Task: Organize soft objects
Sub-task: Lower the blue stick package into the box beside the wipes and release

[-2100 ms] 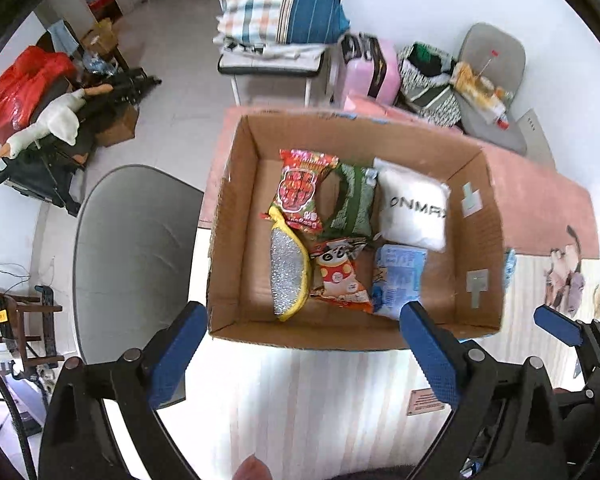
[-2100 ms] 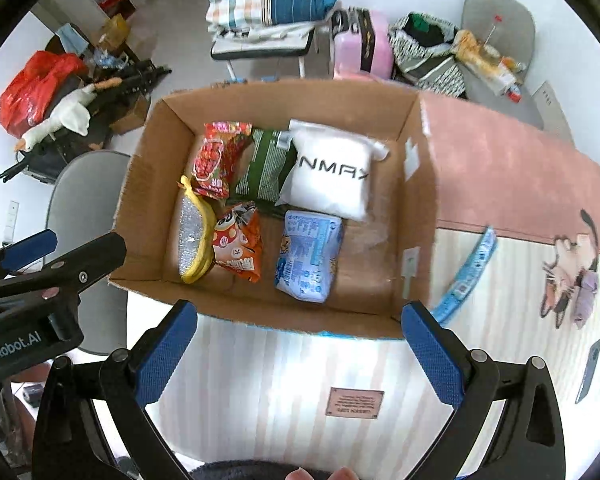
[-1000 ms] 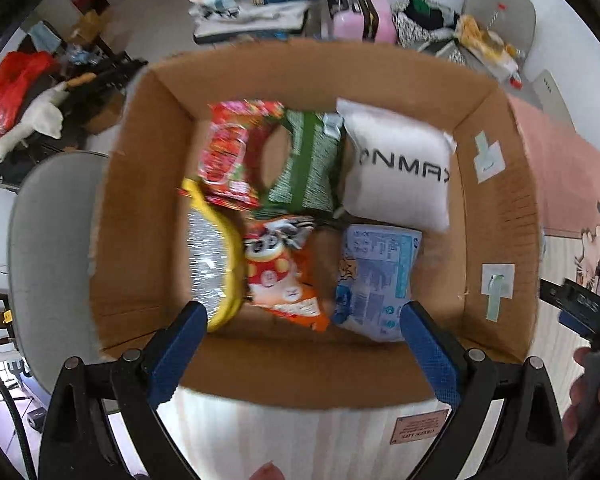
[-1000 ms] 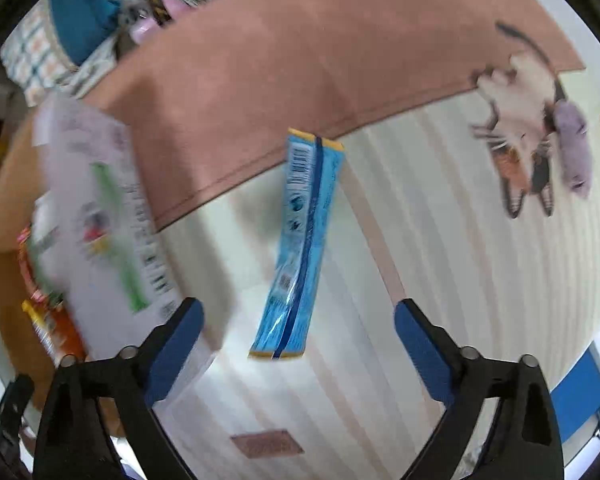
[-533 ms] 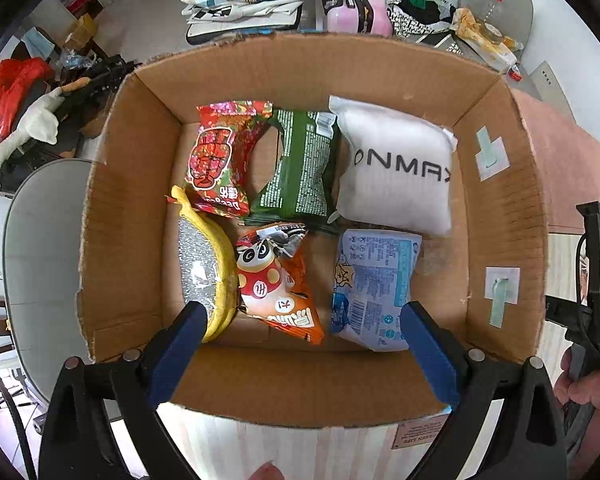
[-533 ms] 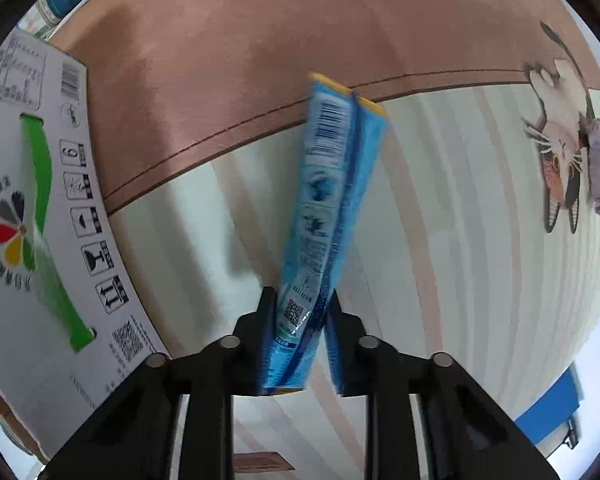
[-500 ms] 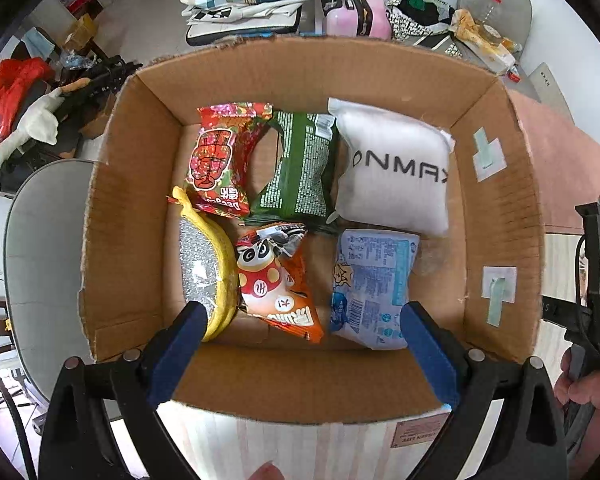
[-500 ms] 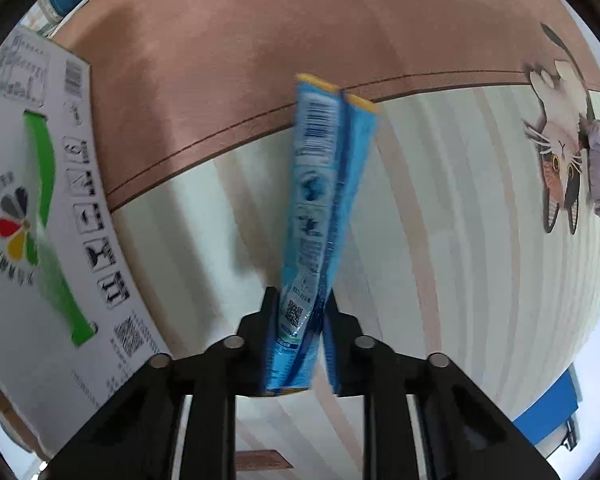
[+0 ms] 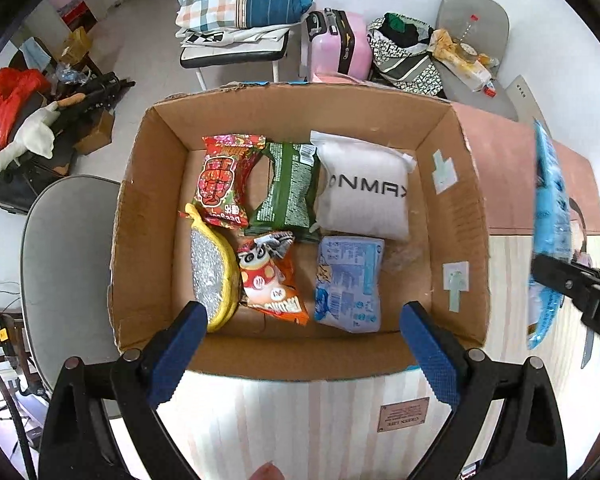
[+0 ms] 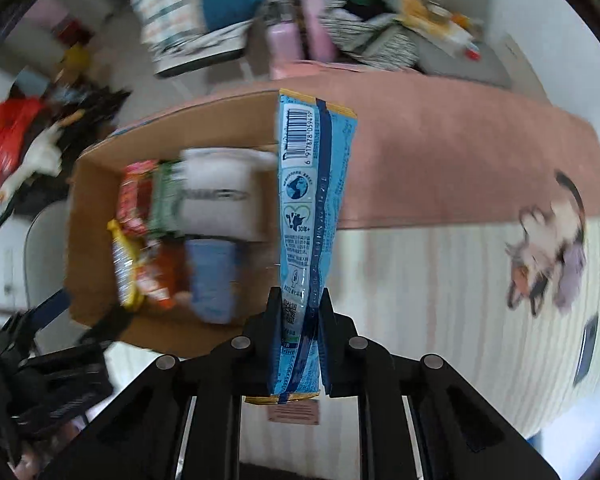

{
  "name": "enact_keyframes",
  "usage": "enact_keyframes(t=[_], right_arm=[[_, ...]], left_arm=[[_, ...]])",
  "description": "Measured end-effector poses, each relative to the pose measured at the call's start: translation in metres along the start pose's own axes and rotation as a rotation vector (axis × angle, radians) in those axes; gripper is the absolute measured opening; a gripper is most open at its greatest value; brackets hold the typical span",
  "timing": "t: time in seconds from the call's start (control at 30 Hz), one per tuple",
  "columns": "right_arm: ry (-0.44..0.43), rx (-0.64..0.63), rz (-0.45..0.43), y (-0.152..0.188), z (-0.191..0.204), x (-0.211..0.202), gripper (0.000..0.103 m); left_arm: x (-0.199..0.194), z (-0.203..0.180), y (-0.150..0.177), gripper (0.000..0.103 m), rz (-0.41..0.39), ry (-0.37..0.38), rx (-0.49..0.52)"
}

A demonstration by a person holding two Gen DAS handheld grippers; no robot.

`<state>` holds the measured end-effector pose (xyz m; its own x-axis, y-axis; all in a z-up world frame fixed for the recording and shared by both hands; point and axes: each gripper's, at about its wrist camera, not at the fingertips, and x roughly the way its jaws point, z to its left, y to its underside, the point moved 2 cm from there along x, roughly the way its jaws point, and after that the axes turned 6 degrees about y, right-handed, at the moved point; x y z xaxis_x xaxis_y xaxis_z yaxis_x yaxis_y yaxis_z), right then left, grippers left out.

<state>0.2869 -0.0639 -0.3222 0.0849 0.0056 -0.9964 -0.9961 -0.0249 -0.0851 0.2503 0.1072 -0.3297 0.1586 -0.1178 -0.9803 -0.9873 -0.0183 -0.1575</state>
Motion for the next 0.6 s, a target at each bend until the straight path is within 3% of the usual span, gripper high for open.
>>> enact_keyframes(t=[0.17, 0.47, 0.53, 0.57, 0.6], right_arm=[[0.032, -0.041, 0.082, -0.023, 0.037, 0.041, 0.016], [0.113, -0.079, 0.19, -0.029, 0.047, 0.108, 0.017], [0.129, -0.079, 0.202, -0.029, 0.048, 0.115, 0.03], [0.126, -0.074, 0.194, -0.03, 0.048, 0.114, 0.049], [0.104, -0.067, 0.189, -0.03, 0.047, 0.113, 0.054]], left_arm=[[0.024, 0.011, -0.018, 0.099, 0.013, 0.0, -0.021], [0.055, 0.024, -0.029, 0.099, 0.063, -0.009, -0.03], [0.056, 0.025, -0.029, 0.099, 0.07, -0.005, -0.032], [0.055, 0.026, -0.028, 0.098, 0.067, -0.014, -0.036], [0.053, 0.028, -0.028, 0.099, 0.058, -0.02, -0.038]])
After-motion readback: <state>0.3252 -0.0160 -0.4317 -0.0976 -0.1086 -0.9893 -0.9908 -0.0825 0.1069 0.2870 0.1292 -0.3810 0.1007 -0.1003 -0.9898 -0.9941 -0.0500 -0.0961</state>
